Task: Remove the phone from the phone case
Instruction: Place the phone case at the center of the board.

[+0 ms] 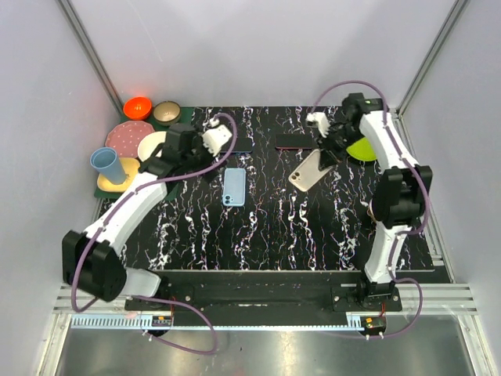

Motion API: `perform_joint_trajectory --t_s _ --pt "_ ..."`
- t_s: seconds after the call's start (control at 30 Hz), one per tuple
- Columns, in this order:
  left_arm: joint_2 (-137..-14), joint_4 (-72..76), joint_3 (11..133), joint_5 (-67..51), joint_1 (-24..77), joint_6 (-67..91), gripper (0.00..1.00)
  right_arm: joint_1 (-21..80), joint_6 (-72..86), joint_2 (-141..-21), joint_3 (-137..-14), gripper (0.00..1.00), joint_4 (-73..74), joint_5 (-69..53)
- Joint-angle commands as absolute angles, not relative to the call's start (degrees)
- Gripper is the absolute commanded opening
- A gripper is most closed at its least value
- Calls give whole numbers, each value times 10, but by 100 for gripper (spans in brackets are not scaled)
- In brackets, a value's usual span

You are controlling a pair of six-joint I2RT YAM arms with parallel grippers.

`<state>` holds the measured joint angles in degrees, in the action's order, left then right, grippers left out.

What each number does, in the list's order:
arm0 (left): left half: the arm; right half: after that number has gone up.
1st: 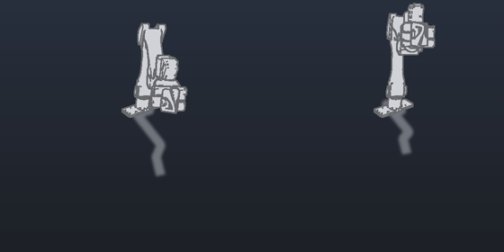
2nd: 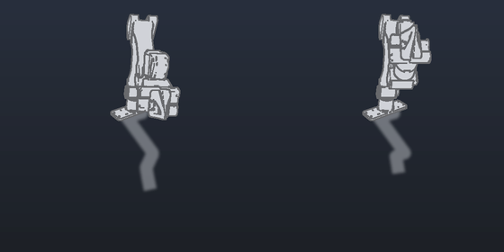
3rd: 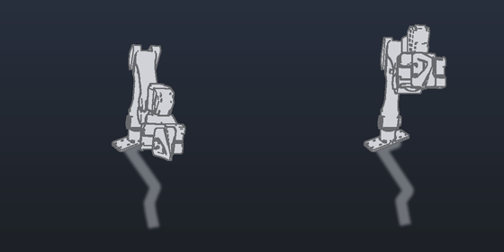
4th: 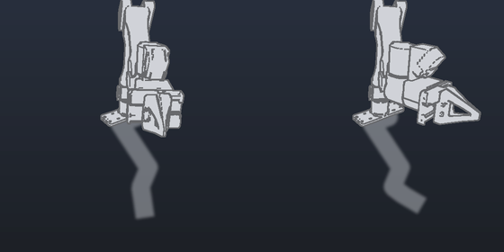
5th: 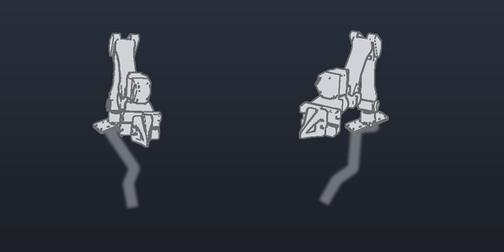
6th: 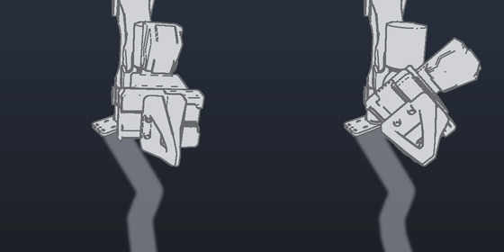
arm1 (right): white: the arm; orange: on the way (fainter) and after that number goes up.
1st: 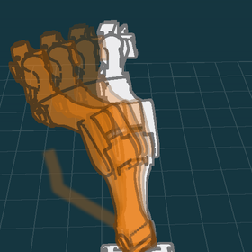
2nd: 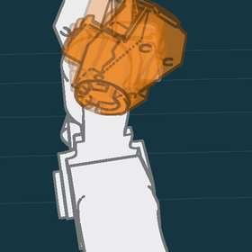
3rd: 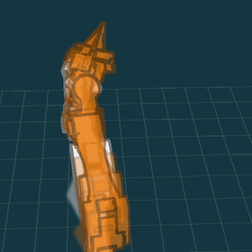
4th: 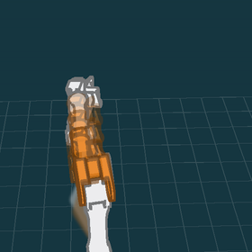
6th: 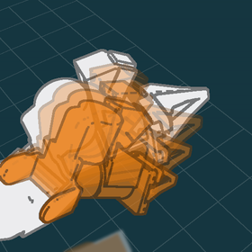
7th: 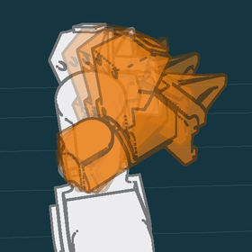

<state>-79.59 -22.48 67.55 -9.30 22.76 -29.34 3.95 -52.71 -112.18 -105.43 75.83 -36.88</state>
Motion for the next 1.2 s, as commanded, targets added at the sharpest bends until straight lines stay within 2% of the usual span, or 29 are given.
perform_joint_trajectory --t_s 0.0,0.17,0.27,0.47,0.67,0.87,1.17 --pt "-730 -216 624 -127 191 -265 99 84 -576 -1186 -1174 0 935 -290" --pt "-679 -206 572 -141 161 -254 99 153 -613 -1222 -1172 0 936 -160" --pt "-664 -199 550 -143 149 -249 99 179 -619 -1237 -1179 0 936 -131" --pt "-652 -184 534 -156 132 -233 99 203 -678 -1202 -1168 0 936 -134" --pt "-657 -171 528 -163 125 -223 99 228 -720 -1158 -1106 0 937 -107" --pt "-661 -160 520 -167 120 -218 99 246 -757 -1111 -1062 0 937 -133" --pt "-653 -159 512 -171 113 -214 99 262 -733 -1173 -1070 0 937 -133"
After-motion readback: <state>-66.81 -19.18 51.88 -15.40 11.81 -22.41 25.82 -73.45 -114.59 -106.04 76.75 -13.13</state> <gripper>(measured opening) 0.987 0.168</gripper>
